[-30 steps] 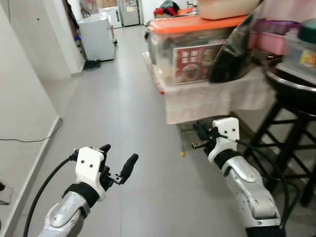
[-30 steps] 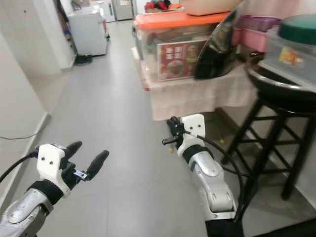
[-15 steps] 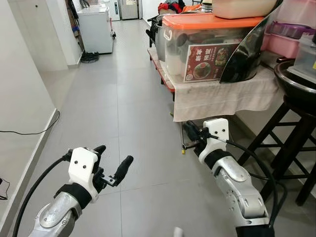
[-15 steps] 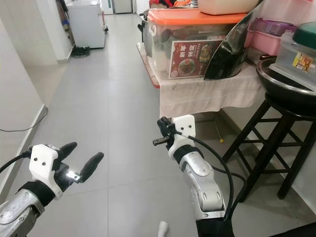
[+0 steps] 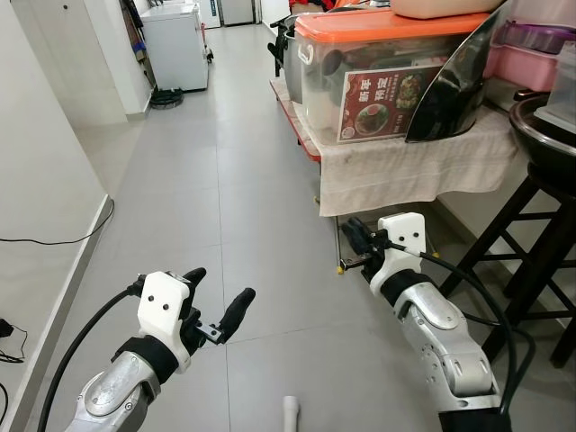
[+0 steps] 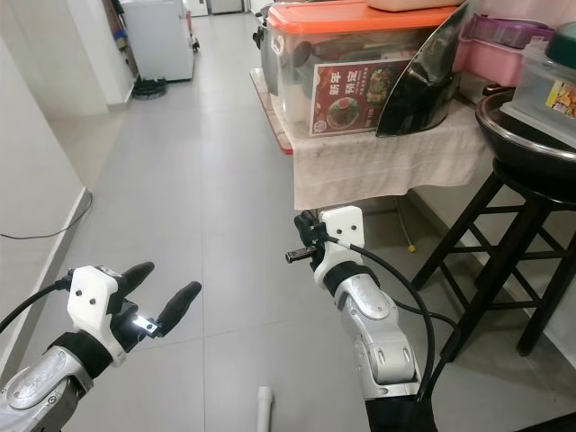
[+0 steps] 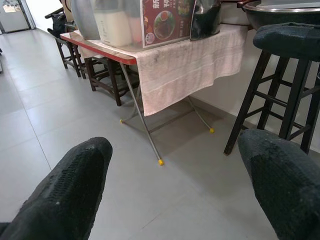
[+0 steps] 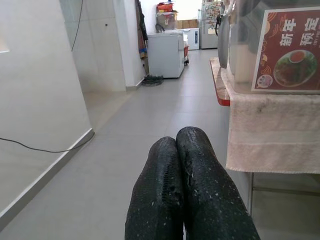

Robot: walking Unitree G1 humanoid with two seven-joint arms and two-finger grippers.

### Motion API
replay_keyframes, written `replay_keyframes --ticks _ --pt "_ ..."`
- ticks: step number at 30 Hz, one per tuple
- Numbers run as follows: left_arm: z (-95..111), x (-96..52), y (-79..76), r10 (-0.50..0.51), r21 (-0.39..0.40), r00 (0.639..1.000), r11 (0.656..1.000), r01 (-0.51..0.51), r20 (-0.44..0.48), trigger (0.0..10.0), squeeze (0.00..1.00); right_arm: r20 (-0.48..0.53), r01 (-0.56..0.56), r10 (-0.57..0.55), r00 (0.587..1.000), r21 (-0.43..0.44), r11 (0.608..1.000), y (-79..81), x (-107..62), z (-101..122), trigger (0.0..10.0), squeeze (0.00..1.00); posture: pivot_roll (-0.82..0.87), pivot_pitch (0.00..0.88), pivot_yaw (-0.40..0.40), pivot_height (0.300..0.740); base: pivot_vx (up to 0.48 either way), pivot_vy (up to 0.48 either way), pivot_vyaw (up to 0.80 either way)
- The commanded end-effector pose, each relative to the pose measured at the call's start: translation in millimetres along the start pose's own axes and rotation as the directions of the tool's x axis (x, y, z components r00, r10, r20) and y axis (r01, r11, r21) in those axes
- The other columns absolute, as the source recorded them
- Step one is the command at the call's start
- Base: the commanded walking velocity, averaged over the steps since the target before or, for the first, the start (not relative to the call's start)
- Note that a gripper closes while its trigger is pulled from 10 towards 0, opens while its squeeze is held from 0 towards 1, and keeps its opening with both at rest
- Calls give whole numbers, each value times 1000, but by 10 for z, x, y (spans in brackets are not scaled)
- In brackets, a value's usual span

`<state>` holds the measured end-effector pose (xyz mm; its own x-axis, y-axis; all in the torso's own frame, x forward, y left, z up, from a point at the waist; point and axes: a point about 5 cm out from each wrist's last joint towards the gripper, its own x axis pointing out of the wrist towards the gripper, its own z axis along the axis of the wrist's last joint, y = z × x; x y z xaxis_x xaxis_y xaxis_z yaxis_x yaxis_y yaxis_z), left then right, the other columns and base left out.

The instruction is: Building children table

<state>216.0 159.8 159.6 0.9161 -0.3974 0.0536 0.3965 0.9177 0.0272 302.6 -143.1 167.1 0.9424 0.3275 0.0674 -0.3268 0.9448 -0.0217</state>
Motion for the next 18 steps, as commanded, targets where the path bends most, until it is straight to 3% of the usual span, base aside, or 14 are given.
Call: replay_keyframes --ticks 1,18 --pt "16 -22 19 -3 13 1000 1000 3 -6 10000 0 -21 -1 2 1000 17 1000 19 10 -33 10000 0 2 0 44 740 0 0 0" --pt "9 -44 17 2 22 999 1000 -1 -36 10000 0 -47 41 -36 998 112 993 -56 28 -52 10000 0 1 0 46 740 0 0 0"
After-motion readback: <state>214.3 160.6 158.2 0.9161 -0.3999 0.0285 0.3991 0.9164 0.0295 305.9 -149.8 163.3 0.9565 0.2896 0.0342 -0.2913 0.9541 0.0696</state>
